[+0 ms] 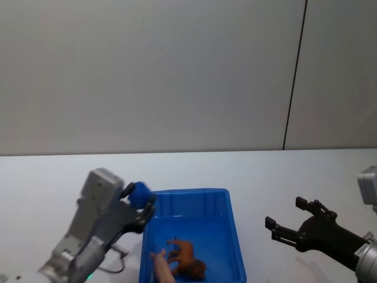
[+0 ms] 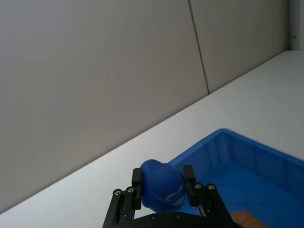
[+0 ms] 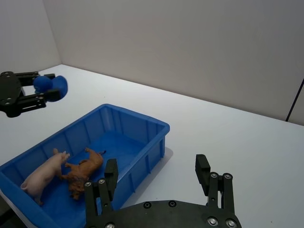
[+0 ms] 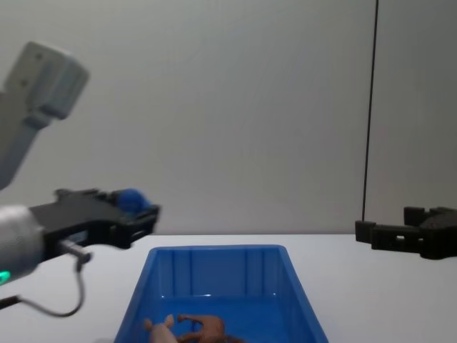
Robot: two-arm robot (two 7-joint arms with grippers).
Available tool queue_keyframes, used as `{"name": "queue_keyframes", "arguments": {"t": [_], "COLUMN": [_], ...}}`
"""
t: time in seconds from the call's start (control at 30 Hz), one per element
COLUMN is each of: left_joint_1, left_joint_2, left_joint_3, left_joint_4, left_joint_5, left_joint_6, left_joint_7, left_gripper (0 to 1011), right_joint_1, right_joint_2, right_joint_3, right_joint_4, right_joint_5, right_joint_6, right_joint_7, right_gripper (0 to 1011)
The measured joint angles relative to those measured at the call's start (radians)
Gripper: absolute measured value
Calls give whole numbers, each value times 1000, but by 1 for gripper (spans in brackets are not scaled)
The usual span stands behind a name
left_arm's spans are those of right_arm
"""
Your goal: Pick up the two dolls from the table and place them into the box.
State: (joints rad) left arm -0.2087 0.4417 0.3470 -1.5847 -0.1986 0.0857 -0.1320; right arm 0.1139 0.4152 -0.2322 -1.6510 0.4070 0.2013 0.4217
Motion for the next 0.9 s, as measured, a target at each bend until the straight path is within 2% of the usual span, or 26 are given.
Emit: {"name": "queue_keyframes", "arguments": {"t": [0.23,0.3,0.43,0.6,0.9], "left_joint_1": [-92,-103,-147,-176,-200], "left_joint_2": [-80,-88,-128,-151,-166], "left_joint_3": [30,32,47,54,56], "left_joint_4": [72,79,124,149,158], "left_joint_5": [55,59,79,93,116], "left_joint_6": [-22,-25,-43,-58,-79], "left_joint_7": [-88,-96,-140,-168,-184], "left_gripper": [705,740,893,999,1002], "right_joint_1": [0,0,0,0,0], "right_joint_2": [0,0,0,0,0], "right_joint_3": [0,0,0,0,0], "right_joint_4": [0,0,0,0,0], "right_joint_5": [0,0,0,0,0], "right_joint_6": [0,0,0,0,0], "right_joint_7": [0,0,0,0,0], "right_gripper": [1001,1001,1001,1001,1001]}}
